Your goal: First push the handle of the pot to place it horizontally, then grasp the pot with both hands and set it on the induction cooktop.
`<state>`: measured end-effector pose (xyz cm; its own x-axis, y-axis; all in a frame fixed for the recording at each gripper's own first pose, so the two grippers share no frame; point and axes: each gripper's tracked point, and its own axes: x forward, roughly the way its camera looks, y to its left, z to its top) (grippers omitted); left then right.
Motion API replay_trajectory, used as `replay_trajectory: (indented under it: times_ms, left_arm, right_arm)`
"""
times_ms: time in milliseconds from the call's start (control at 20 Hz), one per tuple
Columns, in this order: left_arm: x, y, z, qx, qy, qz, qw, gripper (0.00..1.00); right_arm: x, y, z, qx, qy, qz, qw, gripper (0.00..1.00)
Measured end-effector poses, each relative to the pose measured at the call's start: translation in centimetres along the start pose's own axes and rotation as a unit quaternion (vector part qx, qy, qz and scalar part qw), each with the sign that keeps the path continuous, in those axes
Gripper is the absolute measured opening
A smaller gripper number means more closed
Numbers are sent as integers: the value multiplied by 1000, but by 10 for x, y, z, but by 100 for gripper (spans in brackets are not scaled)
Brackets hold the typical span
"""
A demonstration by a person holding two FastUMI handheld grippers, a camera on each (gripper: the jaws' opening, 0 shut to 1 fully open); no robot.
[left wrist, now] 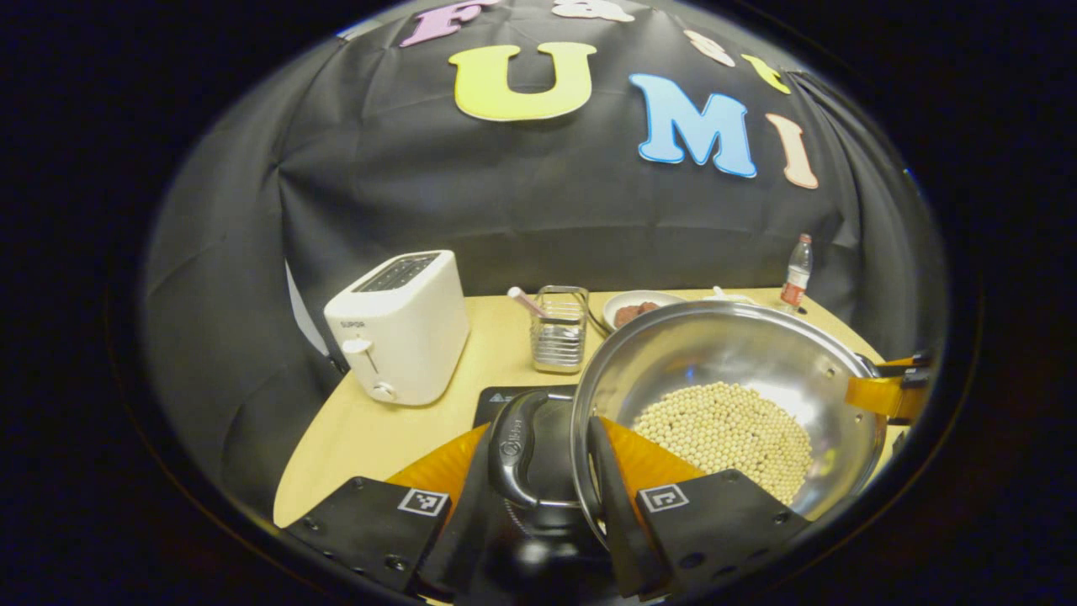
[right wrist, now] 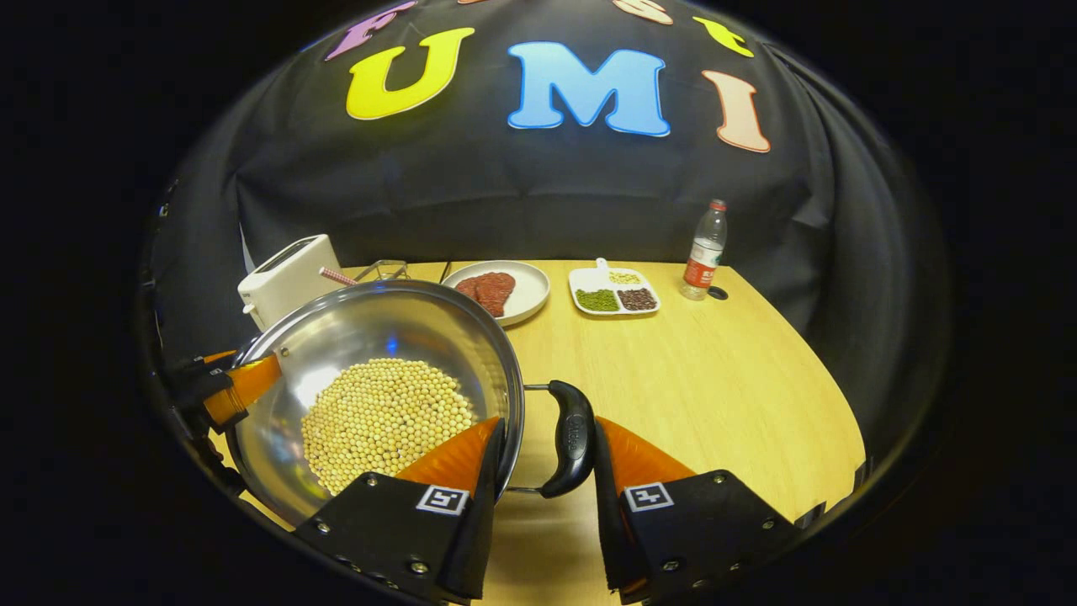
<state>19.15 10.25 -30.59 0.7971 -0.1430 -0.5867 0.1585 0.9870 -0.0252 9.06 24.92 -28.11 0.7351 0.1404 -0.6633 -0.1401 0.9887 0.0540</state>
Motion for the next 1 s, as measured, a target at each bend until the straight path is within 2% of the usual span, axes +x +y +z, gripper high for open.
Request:
replay_trajectory:
  times_ms: [100,250,300,650,700,750,800,850,900,950,1000]
  left_arm:
    - [3,14,-1,0,2,4,1000,68]
    - [6,33,-8,1,10,9,1000,68]
    - [7,39,-8,2,11,11,1000,64]
    - [13,58,-32,-11,29,22,999,64]
    - [13,58,-32,-12,25,22,999,72]
    - [13,58,-32,-14,25,23,999,72]
    - [12,60,-34,-15,24,23,999,64]
    - [13,61,-34,-17,23,24,999,68]
    - [12,61,-34,-17,21,25,999,69]
    - [13,62,-34,-16,20,28,999,73]
    - [11,62,-34,-17,18,32,999,71]
  right_arm:
    - [5,14,0,-3,4,3,1000,53]
    - [10,31,-2,-6,12,8,1000,53]
    - [12,35,-4,-6,15,10,1000,53]
    - [18,52,-13,-13,26,18,999,53]
    - [18,53,-13,-12,24,19,999,53]
    - [17,52,-14,-13,25,20,999,52]
    - [18,53,-12,-10,21,21,1000,53]
    - [19,53,-13,-8,22,23,999,47]
    - [20,53,-12,-6,20,25,999,53]
    - [20,53,-12,-8,19,29,999,55]
    - [19,54,-10,-12,14,37,999,57]
